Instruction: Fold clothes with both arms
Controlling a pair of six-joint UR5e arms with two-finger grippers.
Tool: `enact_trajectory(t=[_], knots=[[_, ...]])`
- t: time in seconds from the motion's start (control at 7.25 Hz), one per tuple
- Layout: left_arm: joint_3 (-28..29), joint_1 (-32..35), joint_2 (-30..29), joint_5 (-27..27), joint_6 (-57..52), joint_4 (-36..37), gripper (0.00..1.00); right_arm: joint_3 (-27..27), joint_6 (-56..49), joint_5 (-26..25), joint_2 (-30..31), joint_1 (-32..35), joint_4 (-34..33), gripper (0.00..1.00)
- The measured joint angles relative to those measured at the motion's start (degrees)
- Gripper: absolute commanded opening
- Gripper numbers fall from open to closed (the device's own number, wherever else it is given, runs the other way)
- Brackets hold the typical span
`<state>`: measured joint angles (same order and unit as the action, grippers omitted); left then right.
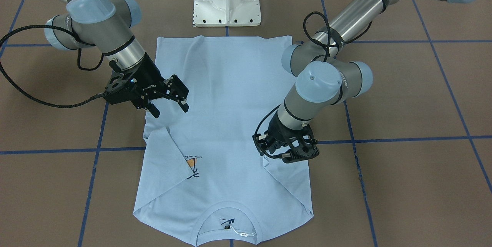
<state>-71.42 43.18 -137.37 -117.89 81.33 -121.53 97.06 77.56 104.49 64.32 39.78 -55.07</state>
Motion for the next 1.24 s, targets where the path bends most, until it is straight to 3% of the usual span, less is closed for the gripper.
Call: enact_trajectory(t=[0.28,0.55,0.83,1.24], knots=[[-11.9,-0.6,5.8,-0.3,2.4,0.5,0.85,6.8,1.9,-0.1,3.6,-3.0,-10.3,1.00],[-19.1,-0.7,10.2,-0.5,2.7,1.1,0.85,16.8,10.6,-3.1,10.5,-11.9,-20.2,1.00],[-20.4,-0.7,11.1,-0.5,2.8,1.3,0.85,20.4,24.3,-9.5,14.0,-22.7,-24.1,0.98],[-20.4,-0.7,11.7,-0.5,2.8,1.3,0.85,21.5,34.9,-12.4,16.5,-30.0,-26.6,0.85]])
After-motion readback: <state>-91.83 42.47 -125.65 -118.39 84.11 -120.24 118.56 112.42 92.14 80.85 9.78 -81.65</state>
